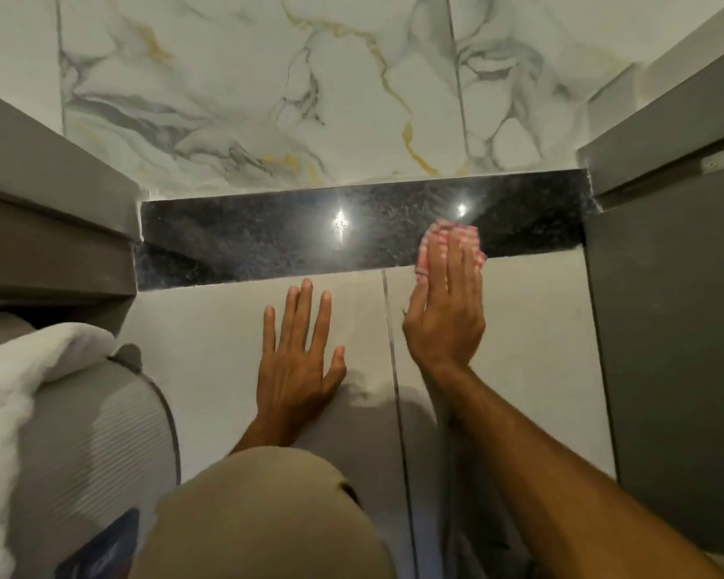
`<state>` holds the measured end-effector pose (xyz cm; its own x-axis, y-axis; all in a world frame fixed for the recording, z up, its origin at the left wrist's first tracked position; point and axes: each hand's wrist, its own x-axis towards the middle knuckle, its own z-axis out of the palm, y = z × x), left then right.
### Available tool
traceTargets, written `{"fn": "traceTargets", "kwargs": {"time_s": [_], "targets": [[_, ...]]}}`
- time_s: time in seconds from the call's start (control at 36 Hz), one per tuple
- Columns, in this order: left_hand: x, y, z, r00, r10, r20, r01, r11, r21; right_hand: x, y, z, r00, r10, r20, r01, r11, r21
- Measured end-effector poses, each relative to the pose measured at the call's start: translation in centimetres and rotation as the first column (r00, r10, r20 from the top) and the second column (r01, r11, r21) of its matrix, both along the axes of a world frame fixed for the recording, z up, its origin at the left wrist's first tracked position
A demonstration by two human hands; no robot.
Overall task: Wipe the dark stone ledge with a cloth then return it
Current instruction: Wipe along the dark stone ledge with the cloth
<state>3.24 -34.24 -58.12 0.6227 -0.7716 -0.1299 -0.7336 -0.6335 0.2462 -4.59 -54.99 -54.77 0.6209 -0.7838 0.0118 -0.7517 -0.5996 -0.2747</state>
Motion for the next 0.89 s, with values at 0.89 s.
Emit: {"fn": "traceTargets", "kwargs": {"time_s": [0.89], "targets": [[-0.7, -7.1, 0.1, 0.995, -0.098, 0.004, 0.098, 0.993, -0.061, -1.9, -8.8, 0.4, 0.951, 0.308, -0.008, -0.308, 0.951, -0.010]]}}
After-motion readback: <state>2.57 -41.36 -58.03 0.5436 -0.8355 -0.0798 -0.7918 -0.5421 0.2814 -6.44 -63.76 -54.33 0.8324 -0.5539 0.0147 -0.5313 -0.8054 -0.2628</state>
